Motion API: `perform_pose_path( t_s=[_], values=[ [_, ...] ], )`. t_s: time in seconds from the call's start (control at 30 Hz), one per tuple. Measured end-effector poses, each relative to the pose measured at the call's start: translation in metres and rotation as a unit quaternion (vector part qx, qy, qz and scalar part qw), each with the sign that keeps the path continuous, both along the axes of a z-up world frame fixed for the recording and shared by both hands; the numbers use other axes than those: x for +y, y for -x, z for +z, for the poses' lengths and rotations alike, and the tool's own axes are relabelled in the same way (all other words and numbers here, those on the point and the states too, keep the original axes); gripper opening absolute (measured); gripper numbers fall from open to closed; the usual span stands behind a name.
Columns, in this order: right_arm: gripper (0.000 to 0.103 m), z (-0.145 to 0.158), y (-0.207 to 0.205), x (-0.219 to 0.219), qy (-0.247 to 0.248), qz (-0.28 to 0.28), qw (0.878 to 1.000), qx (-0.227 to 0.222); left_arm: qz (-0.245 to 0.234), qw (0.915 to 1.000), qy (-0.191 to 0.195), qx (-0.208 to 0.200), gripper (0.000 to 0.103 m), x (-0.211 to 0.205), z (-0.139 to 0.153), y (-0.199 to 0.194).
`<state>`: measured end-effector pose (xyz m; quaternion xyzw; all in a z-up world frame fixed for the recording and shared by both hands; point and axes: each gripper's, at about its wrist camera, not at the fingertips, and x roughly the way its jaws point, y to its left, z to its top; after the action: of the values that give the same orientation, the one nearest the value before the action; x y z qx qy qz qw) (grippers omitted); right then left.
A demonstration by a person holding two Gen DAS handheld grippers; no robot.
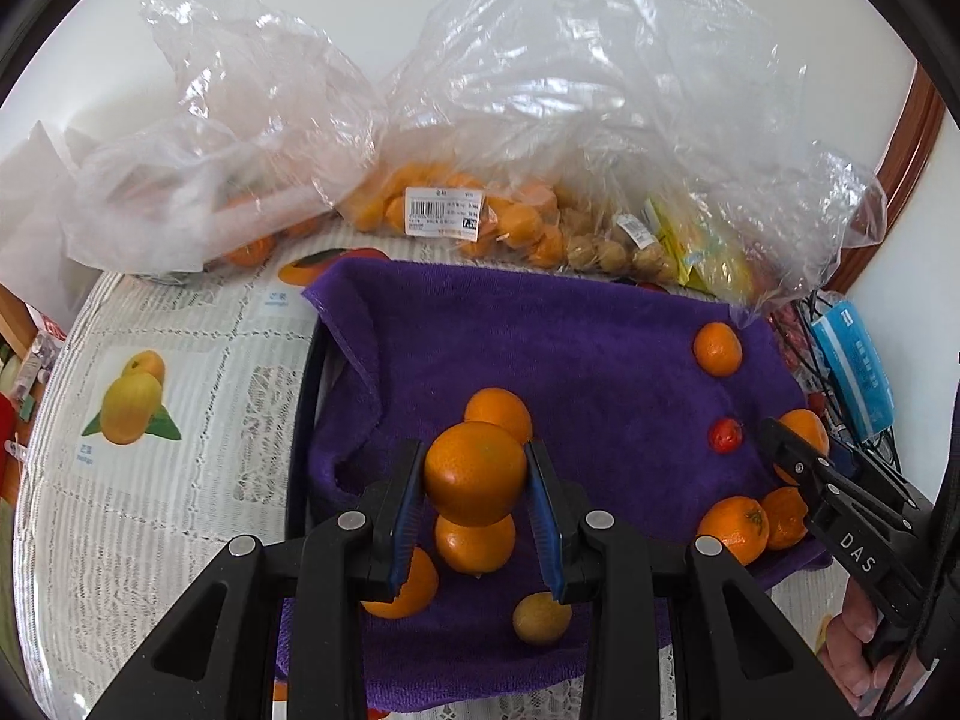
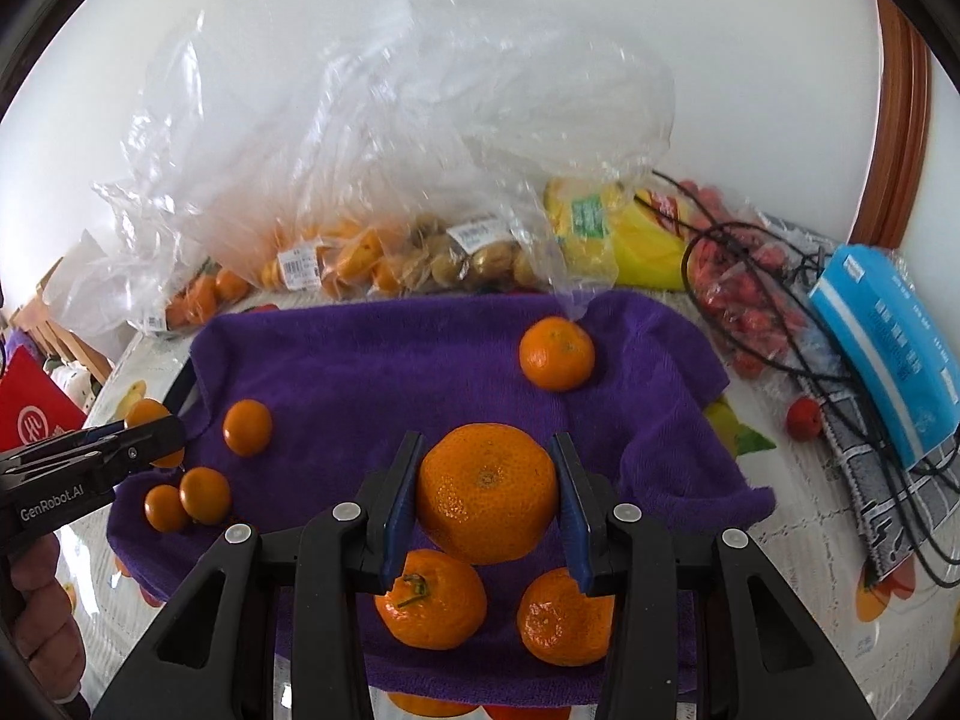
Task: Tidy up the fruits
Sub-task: 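Lower both oranges onto the towel and open both grippers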
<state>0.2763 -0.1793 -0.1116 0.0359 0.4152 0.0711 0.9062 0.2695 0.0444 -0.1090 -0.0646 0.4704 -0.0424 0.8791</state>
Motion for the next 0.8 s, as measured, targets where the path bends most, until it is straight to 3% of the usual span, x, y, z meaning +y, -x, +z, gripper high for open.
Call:
perform_pose_path(
  t_s=[0.43,0.8],
  values=[
    [0.041,-0.028,-0.006,-0.003,0.0,-0.001,0.999,0.034,-0.011,0.9999,0.0,0.007,0.03,-0.007,-0.012,-0.008],
    [0.043,-0.007,0.004,-0.004,0.004,-0.006,1.0,0.015,-0.023,0.9997,-0.006,-0.006,0.032,-0.01,0.006,0.008]
  ],
)
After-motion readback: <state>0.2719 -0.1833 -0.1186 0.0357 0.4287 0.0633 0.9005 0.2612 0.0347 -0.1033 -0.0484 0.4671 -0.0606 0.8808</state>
